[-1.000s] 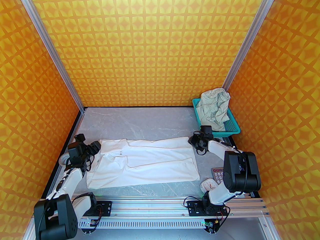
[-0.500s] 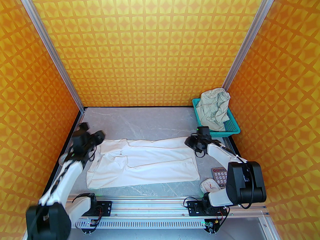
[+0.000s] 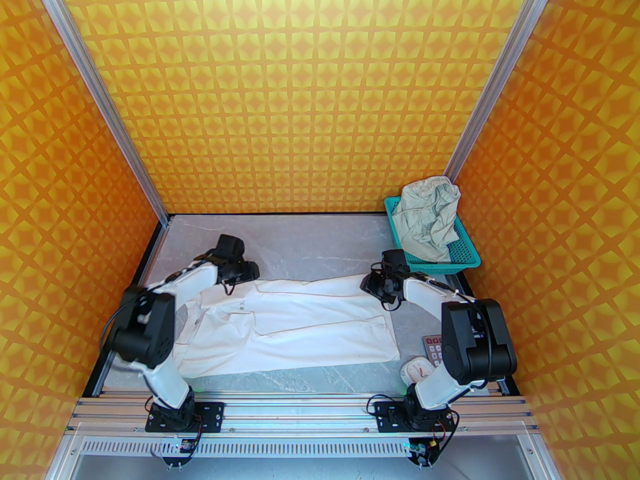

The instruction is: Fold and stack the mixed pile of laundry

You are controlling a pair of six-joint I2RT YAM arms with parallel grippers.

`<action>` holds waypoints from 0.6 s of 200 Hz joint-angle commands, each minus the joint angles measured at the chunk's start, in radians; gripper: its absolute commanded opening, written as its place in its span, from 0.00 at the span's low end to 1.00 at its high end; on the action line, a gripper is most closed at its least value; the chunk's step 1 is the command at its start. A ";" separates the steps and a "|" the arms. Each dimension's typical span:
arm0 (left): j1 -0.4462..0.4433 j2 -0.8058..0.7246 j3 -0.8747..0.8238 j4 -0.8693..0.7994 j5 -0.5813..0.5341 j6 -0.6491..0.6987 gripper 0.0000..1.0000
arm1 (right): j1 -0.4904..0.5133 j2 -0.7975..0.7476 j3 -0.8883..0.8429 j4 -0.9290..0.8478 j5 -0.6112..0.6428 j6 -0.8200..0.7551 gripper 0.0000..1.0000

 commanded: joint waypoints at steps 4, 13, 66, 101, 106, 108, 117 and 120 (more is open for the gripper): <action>-0.023 0.053 0.065 -0.117 -0.119 0.023 0.49 | 0.002 0.015 0.023 0.013 -0.028 -0.012 0.40; -0.028 0.070 0.073 -0.118 -0.122 0.022 0.47 | 0.003 0.016 0.022 0.018 -0.031 -0.013 0.40; -0.037 0.065 0.062 -0.110 -0.139 -0.022 0.11 | 0.003 0.032 0.024 0.034 -0.056 -0.018 0.41; -0.041 -0.091 -0.051 -0.048 -0.147 -0.087 0.07 | 0.002 0.025 0.024 0.041 -0.064 -0.016 0.40; -0.043 -0.112 -0.072 -0.040 -0.146 -0.099 0.06 | 0.002 0.023 0.021 0.046 -0.065 -0.013 0.41; -0.044 -0.120 -0.081 -0.034 -0.147 -0.105 0.06 | 0.003 0.023 0.019 0.048 -0.064 -0.012 0.41; -0.052 -0.156 -0.131 -0.006 -0.145 -0.135 0.05 | 0.002 0.020 0.012 0.058 -0.065 -0.007 0.41; -0.056 -0.168 -0.147 0.002 -0.145 -0.143 0.05 | 0.003 0.020 0.011 0.061 -0.065 -0.005 0.41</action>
